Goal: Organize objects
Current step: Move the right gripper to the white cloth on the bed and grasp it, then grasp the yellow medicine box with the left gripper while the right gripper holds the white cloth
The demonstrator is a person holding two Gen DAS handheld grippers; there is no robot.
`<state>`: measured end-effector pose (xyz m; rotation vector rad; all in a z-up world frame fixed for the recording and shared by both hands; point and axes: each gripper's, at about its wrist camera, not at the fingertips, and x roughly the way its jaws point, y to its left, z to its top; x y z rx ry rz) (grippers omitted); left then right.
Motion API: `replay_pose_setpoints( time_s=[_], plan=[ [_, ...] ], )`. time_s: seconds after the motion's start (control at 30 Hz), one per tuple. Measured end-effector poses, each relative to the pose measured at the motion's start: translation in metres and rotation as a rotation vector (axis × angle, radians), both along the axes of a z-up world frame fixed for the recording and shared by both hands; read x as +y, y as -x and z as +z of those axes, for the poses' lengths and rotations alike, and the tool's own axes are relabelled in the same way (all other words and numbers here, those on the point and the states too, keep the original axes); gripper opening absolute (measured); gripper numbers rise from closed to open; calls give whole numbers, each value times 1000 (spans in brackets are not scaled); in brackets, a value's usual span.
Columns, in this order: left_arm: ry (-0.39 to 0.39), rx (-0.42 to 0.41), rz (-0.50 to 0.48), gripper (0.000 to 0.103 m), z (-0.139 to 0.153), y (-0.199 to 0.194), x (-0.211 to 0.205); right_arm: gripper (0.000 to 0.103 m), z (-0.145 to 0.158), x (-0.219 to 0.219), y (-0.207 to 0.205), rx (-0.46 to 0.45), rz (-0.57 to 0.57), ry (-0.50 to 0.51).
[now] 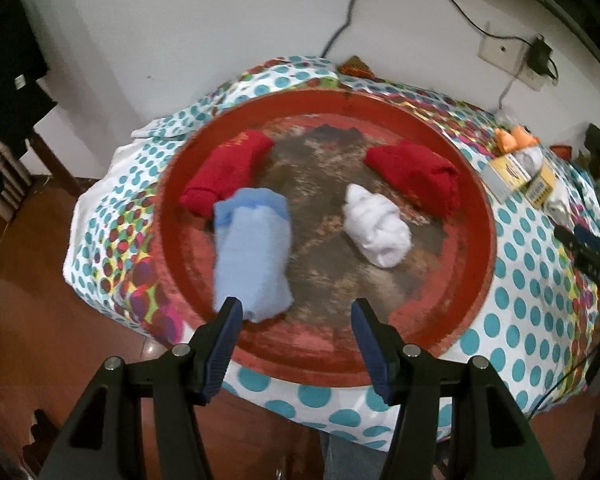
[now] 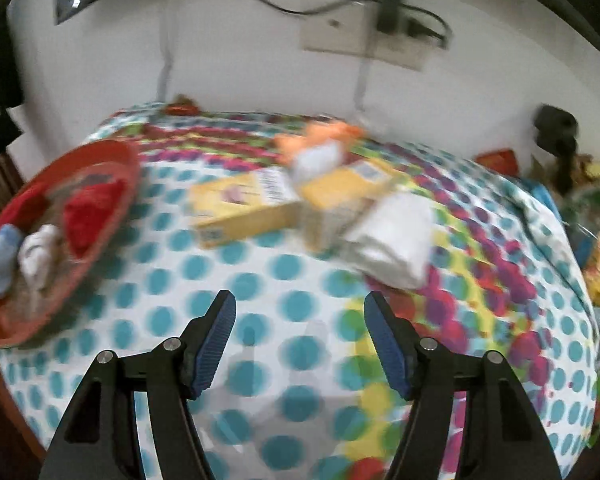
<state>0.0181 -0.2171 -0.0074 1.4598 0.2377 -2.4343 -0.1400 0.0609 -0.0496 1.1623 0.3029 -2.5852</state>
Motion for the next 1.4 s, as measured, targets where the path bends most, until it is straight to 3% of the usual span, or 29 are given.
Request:
replay_pose_setpoints(
  time_s=[0.47, 0.7, 0.8, 0.93, 1.17, 1.3, 1.33, 1.4],
  plan=[
    [36, -37, -127, 58, -18, 12, 46, 71, -2, 37, 57, -3, -190, 139],
    [48, -19, -201, 58, -22, 21, 68, 71, -21, 19, 91, -31, -187, 107],
    [56, -22, -228, 58, -21, 31, 77, 56, -39, -15, 107, -63, -170, 102],
    [44, 22, -292, 58, -8, 46, 93, 41, -39, -14, 97, -55, -129, 103],
    [37, 36, -475, 58, -8, 96, 133, 38, -36, 20, 64, -33, -115, 83],
    [0, 48, -603, 58, -10, 124, 157, 38, -39, 31, 57, -60, -120, 144],
    [-10, 59, -635, 61, -9, 132, 163, 39, -40, 29, 58, -64, -120, 157],
    [-46, 60, -688, 79, -10, 146, 172, 41, -39, 17, 54, -61, -113, 132]
  ],
)
